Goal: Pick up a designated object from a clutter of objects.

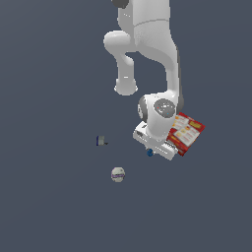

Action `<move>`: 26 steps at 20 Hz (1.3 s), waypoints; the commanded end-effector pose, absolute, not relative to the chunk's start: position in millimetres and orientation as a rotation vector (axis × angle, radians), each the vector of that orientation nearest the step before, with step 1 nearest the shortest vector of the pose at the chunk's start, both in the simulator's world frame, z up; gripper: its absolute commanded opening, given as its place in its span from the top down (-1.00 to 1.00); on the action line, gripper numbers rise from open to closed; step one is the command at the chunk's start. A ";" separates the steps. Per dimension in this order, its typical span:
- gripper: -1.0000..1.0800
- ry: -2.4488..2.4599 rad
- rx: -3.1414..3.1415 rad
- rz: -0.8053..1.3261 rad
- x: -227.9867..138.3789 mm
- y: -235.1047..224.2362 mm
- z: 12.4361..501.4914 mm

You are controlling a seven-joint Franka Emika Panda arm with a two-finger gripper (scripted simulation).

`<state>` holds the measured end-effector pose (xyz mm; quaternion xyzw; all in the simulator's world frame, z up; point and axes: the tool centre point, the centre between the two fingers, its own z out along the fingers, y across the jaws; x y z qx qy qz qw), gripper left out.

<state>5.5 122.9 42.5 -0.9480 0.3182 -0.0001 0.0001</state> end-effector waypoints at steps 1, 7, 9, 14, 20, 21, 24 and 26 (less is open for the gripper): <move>1.00 1.000 -2.978 0.000 5.5 122.8 42.3; 1.00 1.000 -2.978 0.000 3.1 116.4 48.9; 1.00 1.000 -2.978 0.000 1.1 111.5 54.1; 1.00 1.000 -2.978 0.000 -6.1 92.8 73.6; 1.00 1.000 -2.978 0.000 -19.4 58.2 110.3; 1.00 1.000 -2.978 0.000 -22.2 51.1 117.8; 1.00 0.999 -2.976 0.001 -30.6 28.9 141.3; 1.00 0.999 -2.976 0.001 -36.3 13.6 157.5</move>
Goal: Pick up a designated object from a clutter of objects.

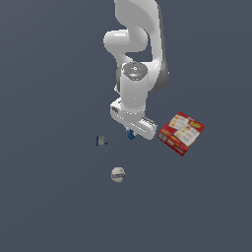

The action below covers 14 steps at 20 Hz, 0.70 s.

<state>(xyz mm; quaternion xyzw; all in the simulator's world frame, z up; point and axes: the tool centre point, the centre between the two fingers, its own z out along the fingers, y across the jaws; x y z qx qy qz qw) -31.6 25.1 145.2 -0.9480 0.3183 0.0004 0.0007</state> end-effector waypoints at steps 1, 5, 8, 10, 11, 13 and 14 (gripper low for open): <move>1.00 0.999 -2.976 0.001 -39.2 5.9 165.8; 1.00 0.999 -2.974 0.002 -51.5 -26.9 200.9; 1.00 0.999 -2.974 0.002 -60.7 -52.0 228.0; 1.00 0.999 -2.973 0.002 -66.8 -69.0 246.0; 1.00 0.999 -2.973 0.002 -69.8 -77.4 255.0; 1.00 0.999 -2.973 0.002 -75.8 -94.2 273.1; 1.00 0.999 -2.973 0.002 -78.7 -102.7 282.2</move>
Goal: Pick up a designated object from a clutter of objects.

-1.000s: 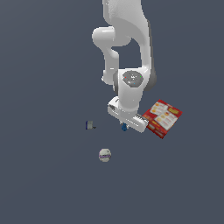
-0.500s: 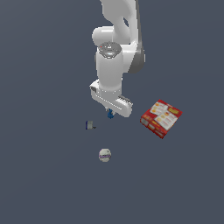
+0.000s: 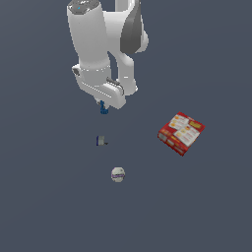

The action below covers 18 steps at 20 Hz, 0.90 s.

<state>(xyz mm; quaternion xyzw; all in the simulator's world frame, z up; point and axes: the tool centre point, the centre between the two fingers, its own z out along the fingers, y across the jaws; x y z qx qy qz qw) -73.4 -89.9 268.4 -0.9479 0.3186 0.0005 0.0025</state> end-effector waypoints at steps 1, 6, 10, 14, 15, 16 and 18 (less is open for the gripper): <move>1.00 0.999 -2.973 0.002 -81.7 -111.1 291.2; 1.00 1.000 -2.973 0.002 -95.5 -152.9 335.3; 1.00 1.001 -2.974 0.002 -105.1 -183.9 368.3; 1.00 1.001 -2.976 0.001 -111.9 -208.9 394.8; 1.00 1.001 -2.976 0.001 -113.2 -214.2 400.2; 1.00 1.001 -2.976 0.001 -114.3 -218.7 405.3; 1.00 1.001 -2.977 0.001 -116.1 -226.6 413.8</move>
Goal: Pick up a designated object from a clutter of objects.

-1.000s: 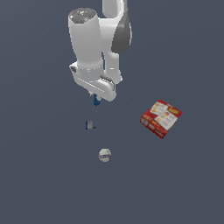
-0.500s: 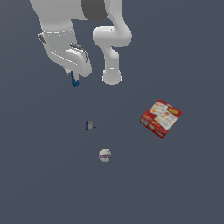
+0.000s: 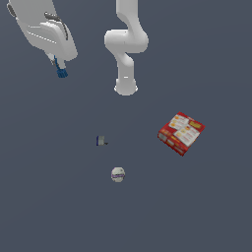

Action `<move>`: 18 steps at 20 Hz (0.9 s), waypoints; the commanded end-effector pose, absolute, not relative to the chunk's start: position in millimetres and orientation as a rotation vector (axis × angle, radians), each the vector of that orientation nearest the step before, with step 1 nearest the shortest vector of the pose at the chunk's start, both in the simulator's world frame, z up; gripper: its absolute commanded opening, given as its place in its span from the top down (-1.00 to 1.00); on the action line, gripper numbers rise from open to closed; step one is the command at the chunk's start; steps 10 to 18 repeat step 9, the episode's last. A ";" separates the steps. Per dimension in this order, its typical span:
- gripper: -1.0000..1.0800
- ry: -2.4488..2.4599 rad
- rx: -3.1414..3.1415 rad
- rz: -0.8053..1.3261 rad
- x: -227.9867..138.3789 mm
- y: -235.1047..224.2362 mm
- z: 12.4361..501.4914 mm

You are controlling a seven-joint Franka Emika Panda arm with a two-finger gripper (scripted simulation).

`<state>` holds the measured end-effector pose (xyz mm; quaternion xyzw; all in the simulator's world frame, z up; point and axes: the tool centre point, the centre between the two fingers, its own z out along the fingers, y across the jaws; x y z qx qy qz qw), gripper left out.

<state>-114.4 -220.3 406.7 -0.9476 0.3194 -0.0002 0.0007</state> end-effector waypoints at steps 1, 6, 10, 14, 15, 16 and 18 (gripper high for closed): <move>1.00 1.001 -2.977 0.001 -116.8 -230.0 417.2; 1.00 1.001 -2.978 0.000 -118.6 -240.3 427.9; 1.00 1.001 -2.978 0.000 -118.8 -242.0 429.6; 1.00 1.001 -2.978 0.000 -118.8 -242.0 429.6; 1.00 1.001 -2.978 0.000 -118.8 -242.0 429.6; 1.00 1.001 -2.978 0.000 -118.8 -242.0 429.6; 1.00 1.001 -2.978 0.000 -118.8 -242.0 429.6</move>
